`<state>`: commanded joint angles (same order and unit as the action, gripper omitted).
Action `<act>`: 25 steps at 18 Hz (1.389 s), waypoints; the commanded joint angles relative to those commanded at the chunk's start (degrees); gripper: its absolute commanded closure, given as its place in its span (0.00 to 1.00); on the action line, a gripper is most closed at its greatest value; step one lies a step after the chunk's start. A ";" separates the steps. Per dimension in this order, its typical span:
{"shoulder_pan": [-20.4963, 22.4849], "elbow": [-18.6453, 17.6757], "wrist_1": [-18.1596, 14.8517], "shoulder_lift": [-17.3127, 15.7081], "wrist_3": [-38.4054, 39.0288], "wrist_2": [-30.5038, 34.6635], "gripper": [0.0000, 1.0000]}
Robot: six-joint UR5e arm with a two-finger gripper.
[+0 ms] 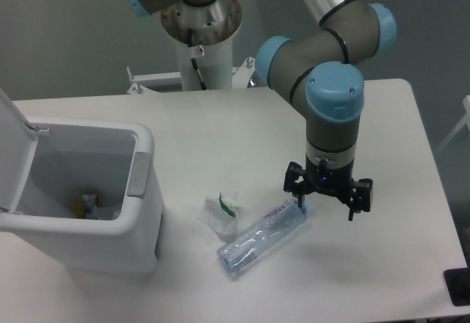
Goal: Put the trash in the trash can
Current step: 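Move the gripper toward the white crumpled tissue on the table, then lower the gripper onto the white tissue and close on it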
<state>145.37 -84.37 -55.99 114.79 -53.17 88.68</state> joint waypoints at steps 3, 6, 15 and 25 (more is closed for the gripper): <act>0.00 -0.35 0.09 -0.09 -0.09 0.26 0.00; 0.00 -0.35 0.00 -0.26 0.17 0.18 0.00; -3.16 -3.59 0.09 -2.28 4.13 -0.35 0.00; -8.35 -18.98 10.90 -5.45 4.31 -0.09 0.00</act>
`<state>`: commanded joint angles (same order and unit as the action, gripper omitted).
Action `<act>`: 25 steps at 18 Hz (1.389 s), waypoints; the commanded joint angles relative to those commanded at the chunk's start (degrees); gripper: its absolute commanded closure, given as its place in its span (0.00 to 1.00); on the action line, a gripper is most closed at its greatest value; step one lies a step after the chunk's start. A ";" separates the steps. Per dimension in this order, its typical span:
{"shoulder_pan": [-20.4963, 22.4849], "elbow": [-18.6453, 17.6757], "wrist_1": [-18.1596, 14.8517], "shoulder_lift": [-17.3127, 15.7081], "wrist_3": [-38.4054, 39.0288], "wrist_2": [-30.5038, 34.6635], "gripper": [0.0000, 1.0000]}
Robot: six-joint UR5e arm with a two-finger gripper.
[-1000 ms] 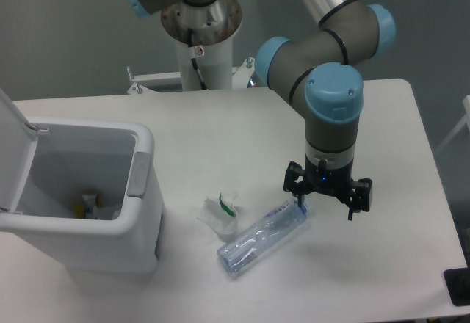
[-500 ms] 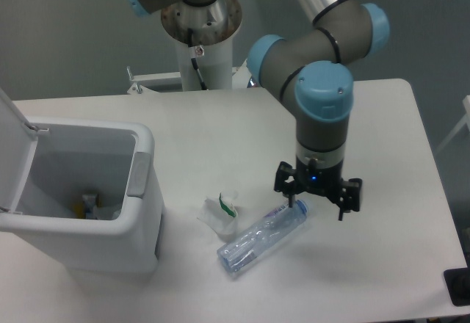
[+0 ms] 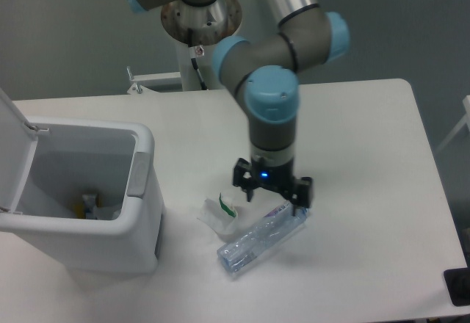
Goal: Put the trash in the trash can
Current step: 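Lower the gripper onto the white tissue and close on it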
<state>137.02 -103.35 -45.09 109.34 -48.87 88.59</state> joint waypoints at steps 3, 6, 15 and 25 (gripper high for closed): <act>-0.62 -0.71 0.09 0.44 -0.09 0.09 0.00; -2.19 -0.88 0.18 2.10 0.00 0.35 0.00; -4.22 -0.71 0.00 5.01 4.22 1.49 0.15; -5.10 0.35 -0.18 5.71 4.39 3.34 1.00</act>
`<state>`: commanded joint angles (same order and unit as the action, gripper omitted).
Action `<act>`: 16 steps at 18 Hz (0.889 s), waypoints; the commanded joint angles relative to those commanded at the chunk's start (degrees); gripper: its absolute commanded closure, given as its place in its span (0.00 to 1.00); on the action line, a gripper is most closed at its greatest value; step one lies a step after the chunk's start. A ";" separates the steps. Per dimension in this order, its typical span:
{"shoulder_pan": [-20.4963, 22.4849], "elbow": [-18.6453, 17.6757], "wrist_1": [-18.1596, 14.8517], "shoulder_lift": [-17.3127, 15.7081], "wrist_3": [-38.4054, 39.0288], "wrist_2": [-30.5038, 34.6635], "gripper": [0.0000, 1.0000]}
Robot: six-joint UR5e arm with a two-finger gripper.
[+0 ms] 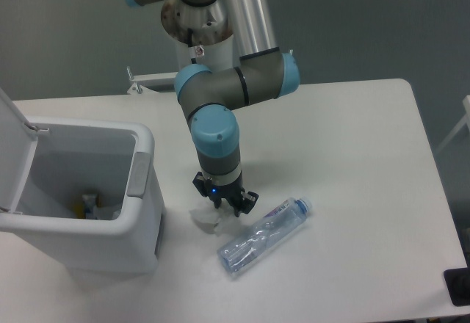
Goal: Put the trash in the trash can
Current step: 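Lower the gripper onto the white tissue and close on it, then lift the tissue and carry it over the trash bin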
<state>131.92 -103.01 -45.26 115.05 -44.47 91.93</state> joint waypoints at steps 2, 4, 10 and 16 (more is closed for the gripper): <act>0.09 0.00 -0.09 -0.44 -0.09 -0.70 1.00; 0.61 0.26 -0.52 -1.14 -0.17 -2.98 1.00; 3.95 0.26 -0.70 -3.69 -0.61 -9.30 1.00; 8.26 4.56 -0.79 -4.66 -0.18 -17.65 1.00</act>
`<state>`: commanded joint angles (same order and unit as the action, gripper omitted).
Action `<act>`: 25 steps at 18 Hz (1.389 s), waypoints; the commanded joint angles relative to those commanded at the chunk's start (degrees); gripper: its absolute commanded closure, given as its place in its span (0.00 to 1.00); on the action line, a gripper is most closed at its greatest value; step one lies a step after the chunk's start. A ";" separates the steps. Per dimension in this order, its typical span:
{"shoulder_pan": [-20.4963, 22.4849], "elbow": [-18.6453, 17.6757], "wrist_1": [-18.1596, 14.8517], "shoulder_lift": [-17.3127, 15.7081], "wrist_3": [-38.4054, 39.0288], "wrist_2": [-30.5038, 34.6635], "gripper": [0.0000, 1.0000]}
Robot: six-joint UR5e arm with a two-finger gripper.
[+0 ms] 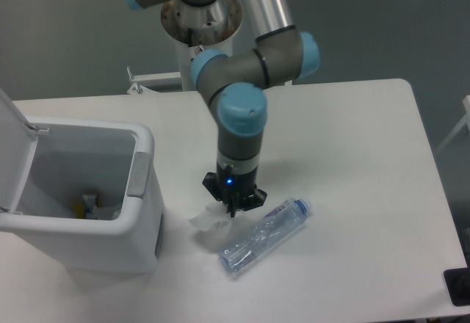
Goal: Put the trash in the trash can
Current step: 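Lift the tissue and carry it over the trash bin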
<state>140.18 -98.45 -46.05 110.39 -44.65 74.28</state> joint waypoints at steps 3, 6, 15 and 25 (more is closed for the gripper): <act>1.76 2.20 -0.70 0.00 0.44 -4.83 1.00; 3.60 2.38 -1.49 -1.31 3.42 -9.14 1.00; 7.21 13.45 -1.58 -1.93 20.55 -21.10 1.00; 0.63 13.73 -2.11 -9.48 28.65 -25.85 1.00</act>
<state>140.81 -84.72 -48.16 100.91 -16.00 48.43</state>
